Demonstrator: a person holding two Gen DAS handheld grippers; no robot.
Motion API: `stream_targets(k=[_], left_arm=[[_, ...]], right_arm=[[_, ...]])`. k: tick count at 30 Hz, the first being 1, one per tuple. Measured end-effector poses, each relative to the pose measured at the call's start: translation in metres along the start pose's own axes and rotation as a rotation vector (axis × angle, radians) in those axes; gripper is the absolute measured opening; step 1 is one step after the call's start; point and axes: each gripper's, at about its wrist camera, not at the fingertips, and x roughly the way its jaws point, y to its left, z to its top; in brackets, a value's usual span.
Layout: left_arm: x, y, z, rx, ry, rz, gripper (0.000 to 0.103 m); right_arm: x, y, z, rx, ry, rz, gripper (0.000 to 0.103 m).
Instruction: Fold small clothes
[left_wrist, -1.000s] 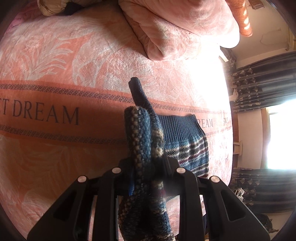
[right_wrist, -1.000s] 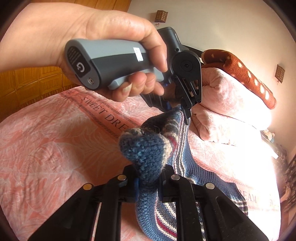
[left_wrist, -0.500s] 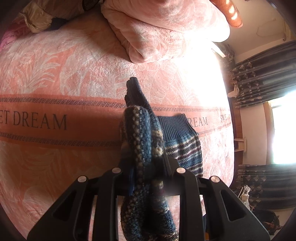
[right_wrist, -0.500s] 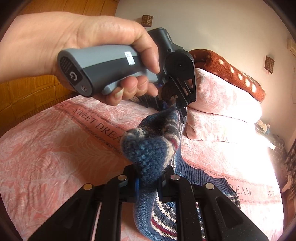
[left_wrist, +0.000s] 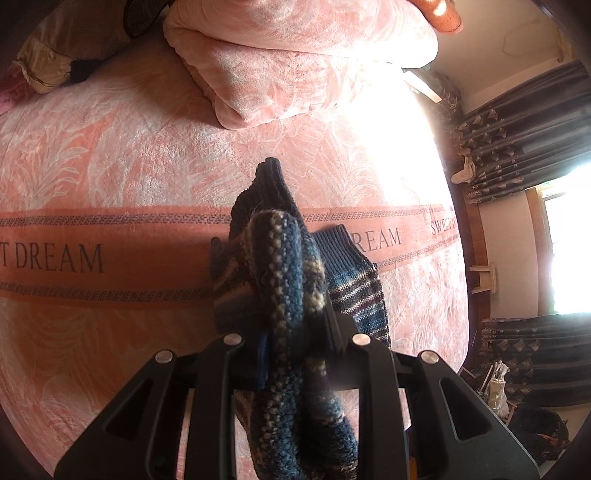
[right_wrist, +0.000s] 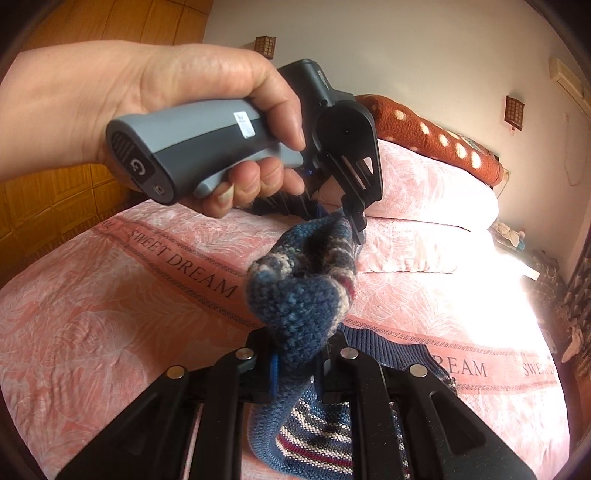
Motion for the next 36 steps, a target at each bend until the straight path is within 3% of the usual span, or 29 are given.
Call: stream_targets(k=[18,36], left_arm=[[0.047,-0.063,0.005,0.053,0.03,0.019,0.021],[0.121,-0.111,0.003,0.08,0.08,0.057,0.021]], right_arm=[[-0.013,-0.067,-0.023,0.093,0.019,-0.059,0.013],[-0.012,-0.127,-0.064,0.204,0.068,-0.093,0.013]])
